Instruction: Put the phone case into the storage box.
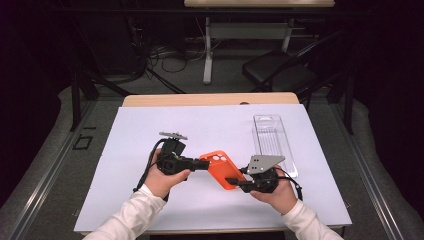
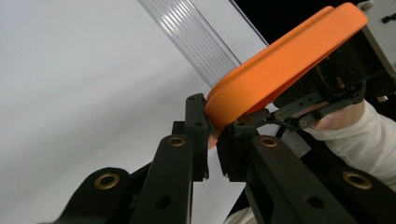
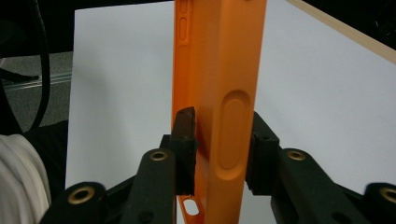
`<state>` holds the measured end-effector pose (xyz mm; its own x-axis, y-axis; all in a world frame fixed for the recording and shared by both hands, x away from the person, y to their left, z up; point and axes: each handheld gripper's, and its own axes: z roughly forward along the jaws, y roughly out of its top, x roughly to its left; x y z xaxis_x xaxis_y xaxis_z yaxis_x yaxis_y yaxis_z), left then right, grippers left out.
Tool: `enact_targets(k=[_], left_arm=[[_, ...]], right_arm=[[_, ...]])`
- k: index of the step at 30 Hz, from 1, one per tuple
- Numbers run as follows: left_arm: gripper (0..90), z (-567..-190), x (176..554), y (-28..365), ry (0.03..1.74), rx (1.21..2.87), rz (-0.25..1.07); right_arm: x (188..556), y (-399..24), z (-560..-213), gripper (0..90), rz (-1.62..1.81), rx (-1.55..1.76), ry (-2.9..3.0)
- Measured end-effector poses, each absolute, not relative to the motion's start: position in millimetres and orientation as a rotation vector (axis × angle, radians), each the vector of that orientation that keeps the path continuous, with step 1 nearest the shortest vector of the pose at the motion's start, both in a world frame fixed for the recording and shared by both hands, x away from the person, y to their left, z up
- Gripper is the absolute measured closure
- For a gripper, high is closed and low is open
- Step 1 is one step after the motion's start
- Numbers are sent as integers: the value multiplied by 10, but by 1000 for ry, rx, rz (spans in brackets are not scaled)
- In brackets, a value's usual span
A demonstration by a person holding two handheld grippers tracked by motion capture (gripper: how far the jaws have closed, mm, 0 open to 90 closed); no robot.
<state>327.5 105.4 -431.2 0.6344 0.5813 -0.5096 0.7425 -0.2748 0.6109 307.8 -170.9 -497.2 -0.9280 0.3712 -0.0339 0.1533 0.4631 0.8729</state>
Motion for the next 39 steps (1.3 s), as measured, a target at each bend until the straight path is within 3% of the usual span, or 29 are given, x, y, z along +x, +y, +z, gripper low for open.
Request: enact_targets(k=[10, 39], left_arm=[[831, -4332, 3316, 1051, 1116, 1981, -231], [830, -4206, 3427, 980, 1187, 2103, -181]], right_arm=[[3066, -1717, -4944, 549, 1447, 476, 2422], [3089, -1707, -4704, 466, 1402, 553, 2365]])
